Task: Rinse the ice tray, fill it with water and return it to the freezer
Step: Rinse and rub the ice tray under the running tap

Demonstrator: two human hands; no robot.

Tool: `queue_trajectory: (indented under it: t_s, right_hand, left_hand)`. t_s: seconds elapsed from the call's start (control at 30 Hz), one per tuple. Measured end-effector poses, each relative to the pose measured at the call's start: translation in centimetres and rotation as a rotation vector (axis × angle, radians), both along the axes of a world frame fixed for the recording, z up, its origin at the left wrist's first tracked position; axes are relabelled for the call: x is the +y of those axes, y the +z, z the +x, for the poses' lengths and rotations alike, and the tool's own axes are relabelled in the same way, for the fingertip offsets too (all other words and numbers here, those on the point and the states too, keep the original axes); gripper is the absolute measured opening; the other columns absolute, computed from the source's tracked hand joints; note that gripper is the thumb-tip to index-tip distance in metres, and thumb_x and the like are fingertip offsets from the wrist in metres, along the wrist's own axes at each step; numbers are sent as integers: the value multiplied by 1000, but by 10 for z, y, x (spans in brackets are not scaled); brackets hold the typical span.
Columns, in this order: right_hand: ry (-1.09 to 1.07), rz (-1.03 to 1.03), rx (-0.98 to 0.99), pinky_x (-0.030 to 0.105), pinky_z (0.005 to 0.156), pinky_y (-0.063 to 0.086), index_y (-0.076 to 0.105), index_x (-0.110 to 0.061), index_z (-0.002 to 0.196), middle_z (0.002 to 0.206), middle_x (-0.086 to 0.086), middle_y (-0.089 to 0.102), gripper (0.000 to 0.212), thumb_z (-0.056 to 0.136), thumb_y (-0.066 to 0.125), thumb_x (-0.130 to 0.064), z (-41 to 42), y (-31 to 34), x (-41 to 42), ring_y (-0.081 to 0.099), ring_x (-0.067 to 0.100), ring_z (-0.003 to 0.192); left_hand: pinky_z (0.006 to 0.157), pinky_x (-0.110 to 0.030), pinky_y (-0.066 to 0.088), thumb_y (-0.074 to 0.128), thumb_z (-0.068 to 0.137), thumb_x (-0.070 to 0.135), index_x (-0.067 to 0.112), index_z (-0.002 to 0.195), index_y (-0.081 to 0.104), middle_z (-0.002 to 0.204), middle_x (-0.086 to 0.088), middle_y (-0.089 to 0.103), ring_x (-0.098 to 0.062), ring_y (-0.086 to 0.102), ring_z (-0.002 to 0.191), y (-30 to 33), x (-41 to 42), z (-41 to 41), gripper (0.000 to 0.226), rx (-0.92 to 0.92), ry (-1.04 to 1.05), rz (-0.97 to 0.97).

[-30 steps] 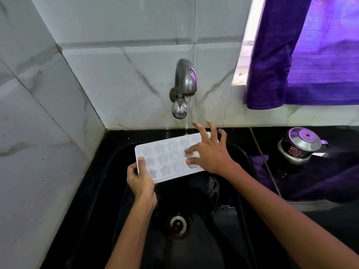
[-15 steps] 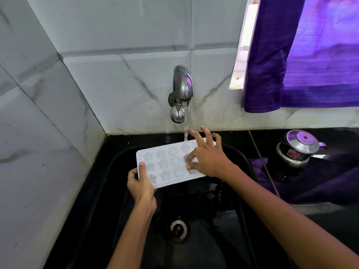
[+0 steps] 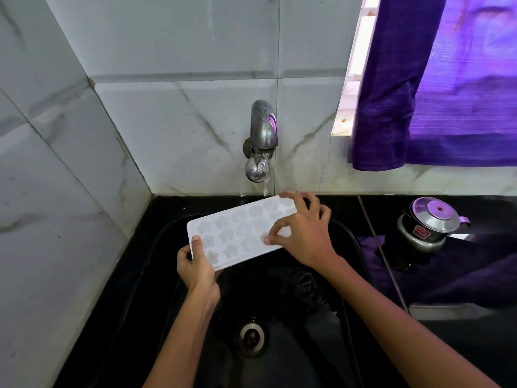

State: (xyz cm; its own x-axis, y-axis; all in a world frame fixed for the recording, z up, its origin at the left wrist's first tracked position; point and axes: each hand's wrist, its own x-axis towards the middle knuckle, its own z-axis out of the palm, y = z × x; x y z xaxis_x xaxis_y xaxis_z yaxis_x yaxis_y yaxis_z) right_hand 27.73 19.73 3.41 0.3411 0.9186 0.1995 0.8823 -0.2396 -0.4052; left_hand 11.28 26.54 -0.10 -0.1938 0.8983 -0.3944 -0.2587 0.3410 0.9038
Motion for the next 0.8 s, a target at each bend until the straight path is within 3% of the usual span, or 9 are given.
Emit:
queue_trajectory:
  t_s: [0.13,0.2,0.4,0.6,0.73,0.8]
  right_hand:
    - [131,-235,-67,52,112,0,61,-46,117,158,-8,1,40,84,49,-66,-2,-10,-7,-13,28,142]
    - [144,-253,-114,54,112,-1,55,-47,125,159,-6,-1,42,87,48,-63,-4,-14,-6,-15,32,143]
    - [72,-176,-132,50,109,-6,70,-39,104,157,-11,7,34,76,64,-58,-6,-7,0,-12,26,142]
    - [208,-252,-177,55,111,-7,64,-42,116,159,-5,-3,32,86,56,-53,-4,-5,0,-18,30,142]
    - [190,-199,-192,54,111,-10,72,-38,98,158,-11,2,39,71,64,-65,1,-5,-1,-16,25,141]
    - [190,-221,-204,55,110,-11,72,-38,98,158,-10,-1,42,71,62,-69,3,-3,-2,-17,25,140]
  left_hand:
    - [62,-35,54,52,95,30,12,100,46,87,-1,60,-16,61,74,2,1,3,20,-13,38,10]
    - [59,-33,52,51,96,30,12,101,46,86,0,60,-16,61,74,3,0,4,19,-16,48,10]
    - [56,-32,52,50,96,30,13,102,46,88,0,61,-17,63,76,0,-5,2,19,-22,62,17]
    - [60,-34,53,51,96,31,13,101,46,95,-6,61,-18,62,76,0,-3,0,20,-6,50,20]
    - [59,-34,53,52,95,31,16,91,47,97,-7,61,-17,61,76,-4,-4,-2,16,4,36,22]
    - [55,-32,52,52,95,32,22,83,47,92,-3,61,-16,61,75,-6,-4,-2,17,8,20,22]
